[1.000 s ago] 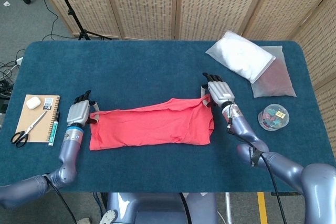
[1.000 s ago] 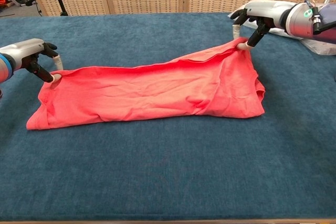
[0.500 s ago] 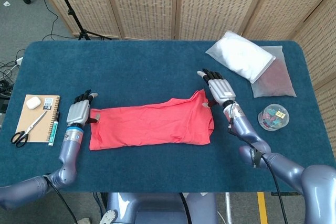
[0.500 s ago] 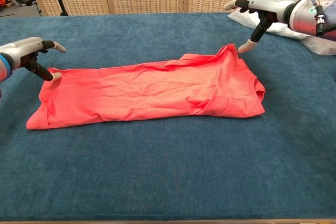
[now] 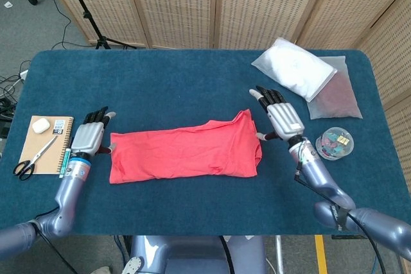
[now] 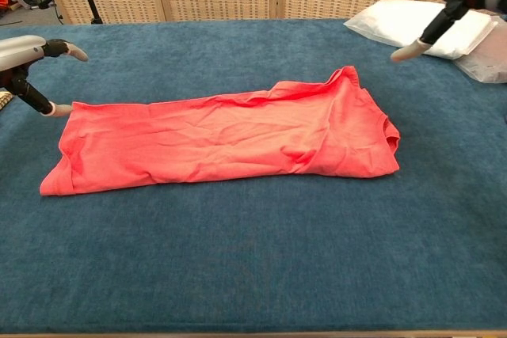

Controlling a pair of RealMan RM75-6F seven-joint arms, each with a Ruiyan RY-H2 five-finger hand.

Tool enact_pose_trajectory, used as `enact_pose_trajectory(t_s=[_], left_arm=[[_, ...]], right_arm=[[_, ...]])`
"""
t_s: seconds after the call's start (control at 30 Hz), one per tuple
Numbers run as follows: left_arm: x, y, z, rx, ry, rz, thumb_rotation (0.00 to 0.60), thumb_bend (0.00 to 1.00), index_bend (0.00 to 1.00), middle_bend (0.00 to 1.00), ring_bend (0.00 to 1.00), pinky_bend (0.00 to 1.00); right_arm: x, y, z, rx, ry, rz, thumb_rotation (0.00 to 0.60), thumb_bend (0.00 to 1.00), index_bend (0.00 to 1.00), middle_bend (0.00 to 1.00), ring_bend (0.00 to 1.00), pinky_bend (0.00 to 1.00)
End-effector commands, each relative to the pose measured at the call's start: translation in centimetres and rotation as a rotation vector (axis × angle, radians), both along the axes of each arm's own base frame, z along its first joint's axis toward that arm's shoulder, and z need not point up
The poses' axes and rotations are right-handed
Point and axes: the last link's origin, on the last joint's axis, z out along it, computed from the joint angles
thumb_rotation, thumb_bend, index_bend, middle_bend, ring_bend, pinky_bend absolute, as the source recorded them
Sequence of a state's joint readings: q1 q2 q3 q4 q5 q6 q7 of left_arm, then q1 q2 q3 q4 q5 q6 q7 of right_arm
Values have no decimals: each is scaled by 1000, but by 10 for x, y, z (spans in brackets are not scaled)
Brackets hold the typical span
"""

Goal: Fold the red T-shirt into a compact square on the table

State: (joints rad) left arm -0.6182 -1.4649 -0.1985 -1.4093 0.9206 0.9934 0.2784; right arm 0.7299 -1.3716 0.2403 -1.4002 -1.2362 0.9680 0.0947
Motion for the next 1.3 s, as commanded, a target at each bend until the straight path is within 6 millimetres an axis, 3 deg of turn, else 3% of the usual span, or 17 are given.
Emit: enact_pose_trajectory(t_s=[0.03,0.33,0.6,0.77,0.97,1.2,1.3], left_arm=[[-14,-14,14,-37,82,-69,600,279,0,0,0,0],[-35,-19,17,-47,106,-82,600,284,0,0,0,0],[-35,-12,12,-51,86,-72,600,298,0,0,0,0],[-35,-11,7,-57,104,-67,600,303,19,0,0,0],[-32,-4,5,-62,43,-10,600,327,164,0,0,0],[-14,11,3,-95,-10,41,600,358,289,0,0,0],[-7,15,0,-113,-11,63,600,361,299,0,0,0]], right_arm=[[-20,46,29,-41,5,25,600,0,0,0,0,0],[-49,112,53,-61,-19,16,600,0,0,0,0,0],[-66,147,61,-86,-31,9,600,0,0,0,0,0],[-71,148,59,-75,-33,8,600,0,0,0,0,0],[-74,145,60,-71,-35,3,600,0,0,0,0,0],[-73,144,60,-71,-25,12,600,0,0,0,0,0],[-73,144,59,-70,-25,11,600,0,0,0,0,0]])
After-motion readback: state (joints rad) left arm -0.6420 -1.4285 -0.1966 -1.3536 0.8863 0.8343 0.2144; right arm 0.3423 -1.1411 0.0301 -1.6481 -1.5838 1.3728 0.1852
